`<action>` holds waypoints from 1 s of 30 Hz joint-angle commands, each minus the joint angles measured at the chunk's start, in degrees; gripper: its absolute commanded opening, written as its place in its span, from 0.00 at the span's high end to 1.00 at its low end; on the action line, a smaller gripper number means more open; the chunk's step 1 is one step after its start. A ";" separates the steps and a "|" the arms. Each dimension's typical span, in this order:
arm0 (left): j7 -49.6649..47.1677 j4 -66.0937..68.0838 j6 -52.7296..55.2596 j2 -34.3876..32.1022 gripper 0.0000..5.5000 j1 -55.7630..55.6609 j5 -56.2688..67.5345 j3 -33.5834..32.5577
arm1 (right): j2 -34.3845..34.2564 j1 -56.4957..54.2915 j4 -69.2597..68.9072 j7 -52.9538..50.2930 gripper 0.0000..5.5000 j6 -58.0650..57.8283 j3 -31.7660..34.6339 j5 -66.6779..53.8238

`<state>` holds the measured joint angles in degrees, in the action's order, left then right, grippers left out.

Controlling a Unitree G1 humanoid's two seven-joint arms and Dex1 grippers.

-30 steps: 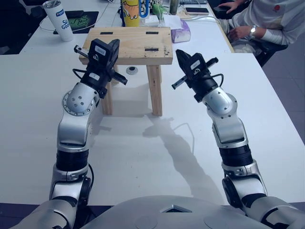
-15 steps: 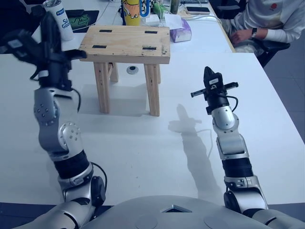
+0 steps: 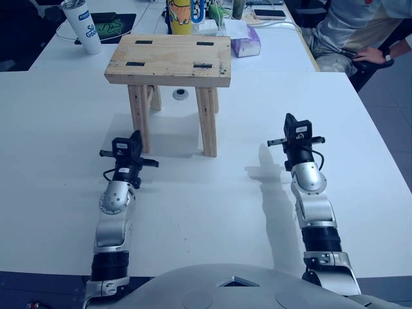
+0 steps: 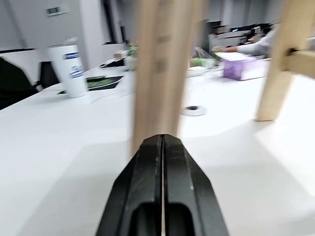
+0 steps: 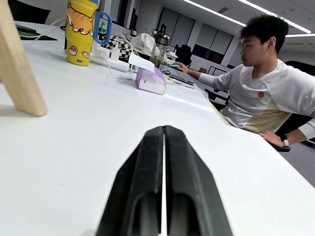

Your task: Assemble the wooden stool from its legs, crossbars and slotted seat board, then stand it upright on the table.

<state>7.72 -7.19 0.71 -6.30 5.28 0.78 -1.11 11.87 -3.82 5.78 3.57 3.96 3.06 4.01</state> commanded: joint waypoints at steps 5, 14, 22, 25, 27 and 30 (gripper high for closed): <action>-1.24 5.44 -4.40 2.41 1.00 -3.54 -0.99 2.23 | -1.49 0.05 2.56 4.55 1.00 -1.72 0.55 -5.64; -4.77 8.30 -6.67 4.52 1.00 -4.28 0.49 -0.50 | -0.82 -3.42 5.69 4.57 1.00 -5.12 0.93 -5.33; -6.29 10.18 -7.37 5.90 1.00 -4.03 -0.27 0.14 | 0.70 -5.19 9.25 5.39 1.00 -4.71 0.20 -3.72; -6.09 10.35 -5.93 5.22 1.00 -4.72 0.12 -0.65 | 0.26 -4.22 9.43 4.83 1.00 -3.51 -0.04 -3.16; -5.38 10.91 -4.80 4.30 1.00 -5.36 0.97 -1.68 | -0.57 -3.19 9.35 4.13 1.00 -2.54 -0.30 -2.80; -4.61 9.26 -1.43 3.17 1.00 -5.89 2.65 -3.12 | -1.70 -1.90 7.81 2.84 1.00 -2.50 -0.67 -2.32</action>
